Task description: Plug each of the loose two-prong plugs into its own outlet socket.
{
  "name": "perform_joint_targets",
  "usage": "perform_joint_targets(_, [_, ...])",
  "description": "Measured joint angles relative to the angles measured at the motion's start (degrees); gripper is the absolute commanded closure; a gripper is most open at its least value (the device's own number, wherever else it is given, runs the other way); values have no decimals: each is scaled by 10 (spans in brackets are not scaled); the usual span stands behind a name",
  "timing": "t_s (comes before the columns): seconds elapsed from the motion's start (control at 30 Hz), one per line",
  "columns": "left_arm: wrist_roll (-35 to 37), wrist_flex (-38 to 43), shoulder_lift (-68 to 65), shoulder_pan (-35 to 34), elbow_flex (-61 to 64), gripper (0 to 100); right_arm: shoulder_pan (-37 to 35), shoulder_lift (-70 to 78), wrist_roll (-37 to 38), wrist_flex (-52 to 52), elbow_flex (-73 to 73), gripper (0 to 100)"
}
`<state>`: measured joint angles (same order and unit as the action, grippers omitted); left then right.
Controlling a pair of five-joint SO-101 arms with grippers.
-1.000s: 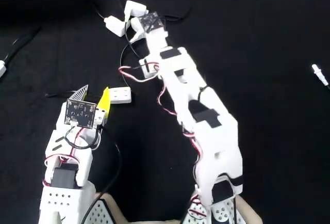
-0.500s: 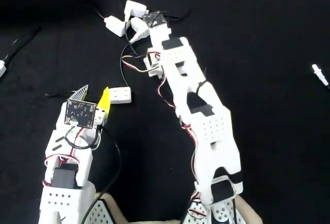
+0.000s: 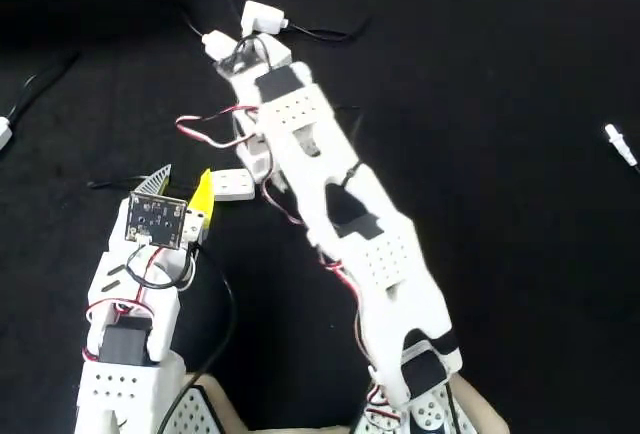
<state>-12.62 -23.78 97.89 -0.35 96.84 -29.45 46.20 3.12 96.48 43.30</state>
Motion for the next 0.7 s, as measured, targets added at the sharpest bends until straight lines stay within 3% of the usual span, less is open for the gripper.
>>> perform_joint_targets(0.1, [0,-18,0,0,0,812,1,1,0,4,-44,956])
perform_joint_targets(0.33, [-1,-24,0,0,0,809,-1,0,0,7,-88,763])
perform_joint_targets(0.5, [-1,-24,0,0,0,808,18,-11,0,25,-59,758])
perform_joint_targets(0.7, [6,-24,0,0,0,808,111,-142,7,25,-75,757])
